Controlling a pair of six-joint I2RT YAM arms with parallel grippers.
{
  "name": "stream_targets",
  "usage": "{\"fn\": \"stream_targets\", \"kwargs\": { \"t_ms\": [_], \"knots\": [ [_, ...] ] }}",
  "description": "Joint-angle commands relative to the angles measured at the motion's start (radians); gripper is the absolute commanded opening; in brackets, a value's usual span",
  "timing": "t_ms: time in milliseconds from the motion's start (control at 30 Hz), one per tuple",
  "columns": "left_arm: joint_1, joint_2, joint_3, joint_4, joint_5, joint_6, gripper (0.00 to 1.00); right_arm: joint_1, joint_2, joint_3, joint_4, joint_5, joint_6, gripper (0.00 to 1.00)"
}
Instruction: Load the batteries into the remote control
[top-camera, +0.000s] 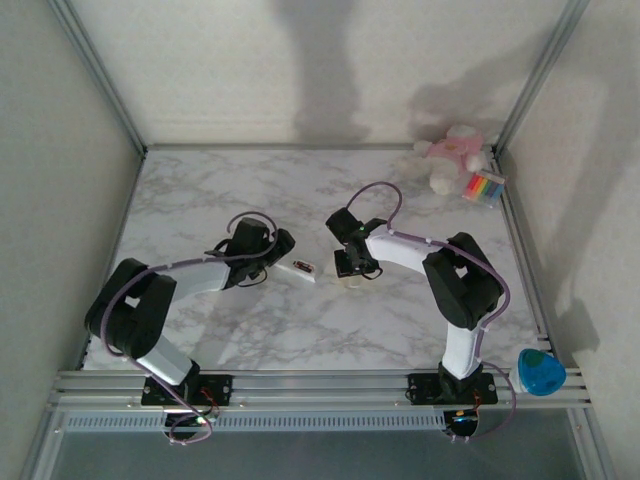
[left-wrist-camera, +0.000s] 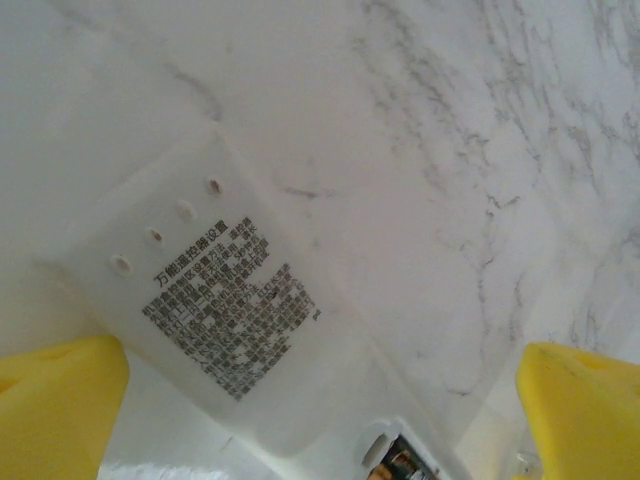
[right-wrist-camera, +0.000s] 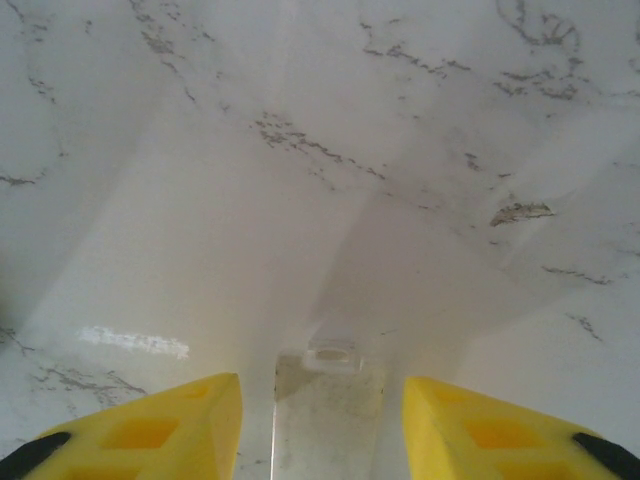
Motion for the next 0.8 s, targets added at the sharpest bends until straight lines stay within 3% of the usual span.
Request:
{"fn": "stream_targets", "kwargs": {
  "t_ms": [0,433,700,767],
  "knots": [
    [0.010,0.030,0.066,0.026,0.020,0.066,1.00,-0.006,0.016,0.014,-0.019,-0.010,-0.007,0.46],
    [0.010,0.133,0.194,0.035,0.102,0.141,1.00,-0.007,0.032,0.003,-0.013,-0.004,-0.009,0.41],
    [0.012,0.049,0.201,-0.013,0.107,0.166,1.00,-0.006,0.040,0.002,-0.007,0.002,-0.006,0.32],
    [0.013,0.002,0.192,-0.035,0.104,0.172,1.00,-0.006,0.032,0.001,-0.008,0.001,-0.006,0.25]
  ]
}}
